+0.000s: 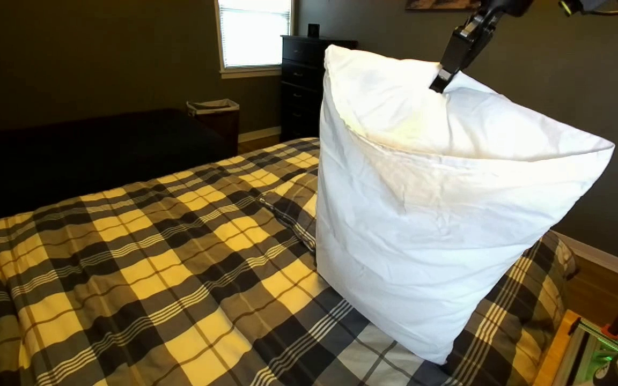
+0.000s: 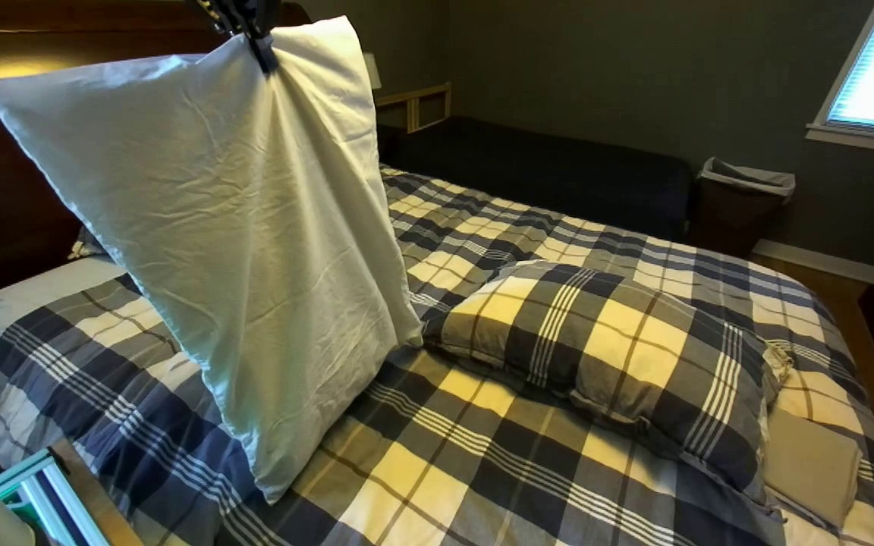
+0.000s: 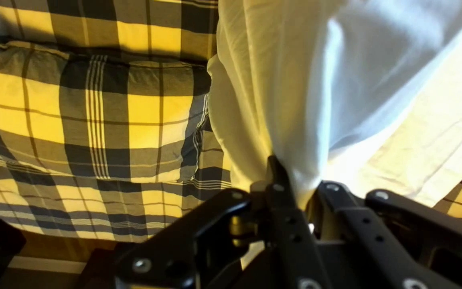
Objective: Move the pillow
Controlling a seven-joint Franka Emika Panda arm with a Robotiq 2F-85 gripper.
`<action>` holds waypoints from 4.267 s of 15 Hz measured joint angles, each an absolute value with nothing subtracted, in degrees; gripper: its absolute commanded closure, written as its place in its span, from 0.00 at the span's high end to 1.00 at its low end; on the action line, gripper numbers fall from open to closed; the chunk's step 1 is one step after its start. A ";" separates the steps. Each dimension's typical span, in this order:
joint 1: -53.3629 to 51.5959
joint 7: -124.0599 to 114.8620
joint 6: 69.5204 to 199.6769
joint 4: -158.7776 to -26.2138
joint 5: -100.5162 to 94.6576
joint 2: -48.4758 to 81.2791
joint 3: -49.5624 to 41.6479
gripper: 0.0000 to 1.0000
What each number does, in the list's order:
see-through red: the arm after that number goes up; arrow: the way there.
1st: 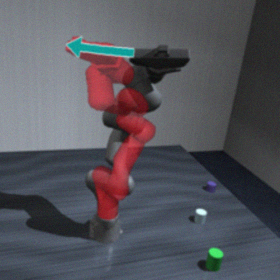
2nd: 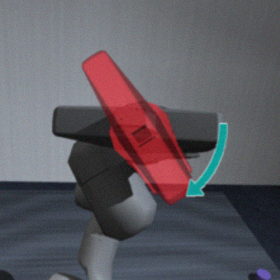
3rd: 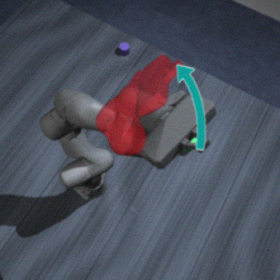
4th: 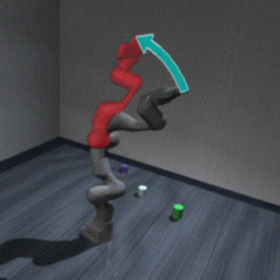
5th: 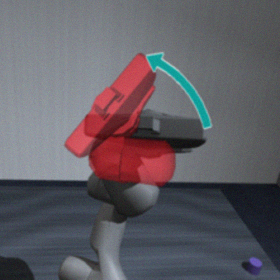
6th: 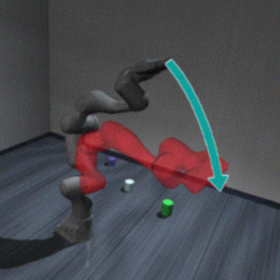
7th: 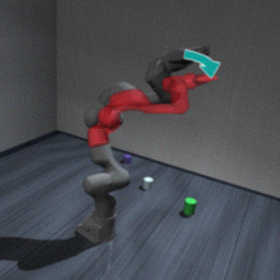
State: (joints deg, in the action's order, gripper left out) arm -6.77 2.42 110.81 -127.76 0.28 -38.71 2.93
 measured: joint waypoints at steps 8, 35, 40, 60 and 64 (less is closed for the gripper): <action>-2.35 5.78 110.99 -130.82 -2.92 -38.36 -1.52 0.03; 10.54 -9.53 103.22 -119.74 -17.85 -35.54 1.56 1.00; 10.57 -18.43 95.73 -118.31 -18.13 -36.01 4.82 1.00; -3.72 -18.92 128.53 -153.81 -9.56 -35.26 10.21 1.00; -3.54 -18.93 128.80 -153.53 -9.56 -34.62 10.42 1.00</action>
